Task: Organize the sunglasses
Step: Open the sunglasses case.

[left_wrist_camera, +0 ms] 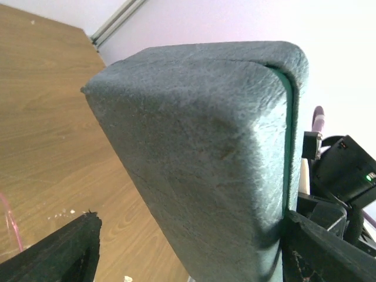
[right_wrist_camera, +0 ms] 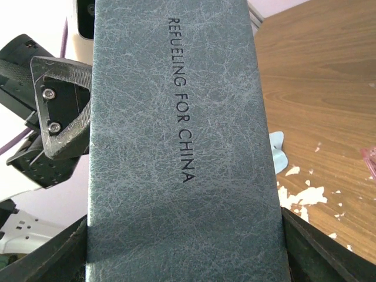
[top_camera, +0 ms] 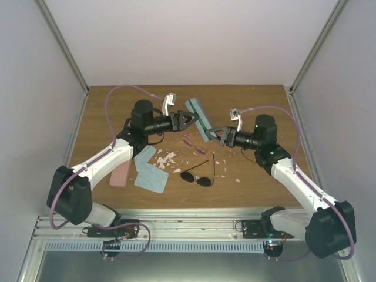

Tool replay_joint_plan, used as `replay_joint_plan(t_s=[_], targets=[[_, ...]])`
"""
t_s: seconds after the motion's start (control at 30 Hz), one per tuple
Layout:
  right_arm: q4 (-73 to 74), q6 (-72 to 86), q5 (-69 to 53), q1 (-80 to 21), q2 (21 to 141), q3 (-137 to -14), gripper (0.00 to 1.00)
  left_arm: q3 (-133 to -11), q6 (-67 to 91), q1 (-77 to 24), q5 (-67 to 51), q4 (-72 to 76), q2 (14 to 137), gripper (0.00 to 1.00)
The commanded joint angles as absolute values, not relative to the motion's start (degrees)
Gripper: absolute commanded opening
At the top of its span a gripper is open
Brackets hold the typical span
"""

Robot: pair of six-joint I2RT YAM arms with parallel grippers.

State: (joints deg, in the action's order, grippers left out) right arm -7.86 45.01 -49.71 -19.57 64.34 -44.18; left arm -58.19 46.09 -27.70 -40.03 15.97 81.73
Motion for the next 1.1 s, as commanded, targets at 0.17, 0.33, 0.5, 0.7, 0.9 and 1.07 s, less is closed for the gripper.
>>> replay_joint_plan(t_s=[0.17,0.33,0.5,0.7,0.9,1.07], targets=[[-10.99,43.97,-49.36,-19.87,61.55,-46.35,0.26,-61.60,44.96,-28.12,-23.89,-5.41,85.08,0.68],[-10.37,44.53,-46.43,-19.65,61.14,-45.93,0.26,-59.55,44.51,-28.09,-21.31,-7.71,86.12,0.67],[-8.32,44.27,-44.29,-19.66,62.48,-45.73,0.26,-59.65,43.99,-27.95,-21.49,-7.23,85.99,0.68],[-3.73,42.93,-41.54,-19.65,65.22,-45.91,0.26,-61.66,42.15,-27.70,-20.57,-7.75,85.36,0.70],[-0.30,39.47,-40.58,-20.53,73.04,-49.03,0.27,-61.14,40.78,-26.95,-14.03,-10.96,82.67,0.75],[-0.41,37.07,-40.42,-24.53,84.88,-55.11,0.27,-56.40,41.35,-25.32,-1.67,-14.79,76.02,0.72]])
